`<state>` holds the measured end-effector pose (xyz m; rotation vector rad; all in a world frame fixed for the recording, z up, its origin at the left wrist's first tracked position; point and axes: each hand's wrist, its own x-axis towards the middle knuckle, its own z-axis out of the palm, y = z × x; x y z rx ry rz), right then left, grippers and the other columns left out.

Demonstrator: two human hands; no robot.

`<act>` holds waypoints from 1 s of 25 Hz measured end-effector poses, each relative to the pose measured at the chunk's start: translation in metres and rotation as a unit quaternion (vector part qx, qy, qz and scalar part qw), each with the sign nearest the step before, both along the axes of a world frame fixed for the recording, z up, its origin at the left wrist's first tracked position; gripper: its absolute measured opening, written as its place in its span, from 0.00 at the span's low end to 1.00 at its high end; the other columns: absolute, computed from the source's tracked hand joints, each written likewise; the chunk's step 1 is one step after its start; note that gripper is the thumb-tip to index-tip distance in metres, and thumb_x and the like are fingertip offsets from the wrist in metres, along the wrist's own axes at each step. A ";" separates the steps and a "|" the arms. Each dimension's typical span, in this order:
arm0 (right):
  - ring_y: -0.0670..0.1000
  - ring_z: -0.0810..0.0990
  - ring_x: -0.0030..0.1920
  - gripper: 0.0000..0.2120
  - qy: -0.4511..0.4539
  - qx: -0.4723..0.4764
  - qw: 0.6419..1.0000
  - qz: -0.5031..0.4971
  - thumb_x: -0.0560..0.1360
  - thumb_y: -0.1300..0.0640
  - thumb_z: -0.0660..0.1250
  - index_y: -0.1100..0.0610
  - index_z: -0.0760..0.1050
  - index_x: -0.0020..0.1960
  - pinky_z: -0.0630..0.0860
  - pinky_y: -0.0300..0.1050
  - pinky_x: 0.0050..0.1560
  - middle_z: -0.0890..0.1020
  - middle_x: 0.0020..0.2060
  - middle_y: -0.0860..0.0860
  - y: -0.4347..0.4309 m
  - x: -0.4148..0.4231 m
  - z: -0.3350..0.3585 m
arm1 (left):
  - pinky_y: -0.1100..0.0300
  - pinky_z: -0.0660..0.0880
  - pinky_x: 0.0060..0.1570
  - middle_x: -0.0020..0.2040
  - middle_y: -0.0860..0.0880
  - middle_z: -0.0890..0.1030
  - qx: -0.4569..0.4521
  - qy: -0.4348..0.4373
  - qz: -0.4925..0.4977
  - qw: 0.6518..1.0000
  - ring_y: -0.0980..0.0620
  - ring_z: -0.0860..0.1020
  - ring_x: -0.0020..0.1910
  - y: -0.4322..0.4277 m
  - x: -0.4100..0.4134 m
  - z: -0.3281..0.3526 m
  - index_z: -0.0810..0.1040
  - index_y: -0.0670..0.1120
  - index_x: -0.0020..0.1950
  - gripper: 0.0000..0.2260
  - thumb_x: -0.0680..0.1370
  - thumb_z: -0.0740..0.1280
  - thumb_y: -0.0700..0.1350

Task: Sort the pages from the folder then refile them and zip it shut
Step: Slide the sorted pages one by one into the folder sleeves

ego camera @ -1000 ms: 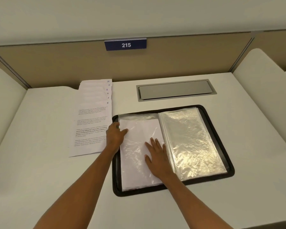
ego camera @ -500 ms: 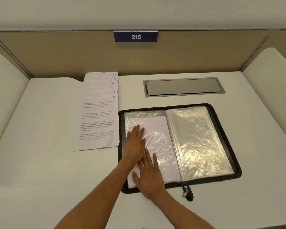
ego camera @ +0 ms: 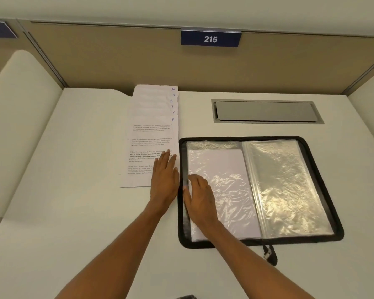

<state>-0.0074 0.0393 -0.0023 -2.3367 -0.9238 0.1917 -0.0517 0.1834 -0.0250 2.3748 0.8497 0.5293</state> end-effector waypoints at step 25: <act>0.50 0.81 0.45 0.06 0.100 0.065 0.992 -0.044 0.81 0.57 0.68 0.52 0.70 0.52 0.83 0.46 0.44 0.81 0.47 0.50 0.118 0.027 0.008 | 0.48 0.47 0.83 0.84 0.45 0.58 0.021 0.105 0.076 0.991 0.48 0.53 0.84 0.035 -0.054 -0.027 0.60 0.44 0.83 0.24 0.87 0.54 0.50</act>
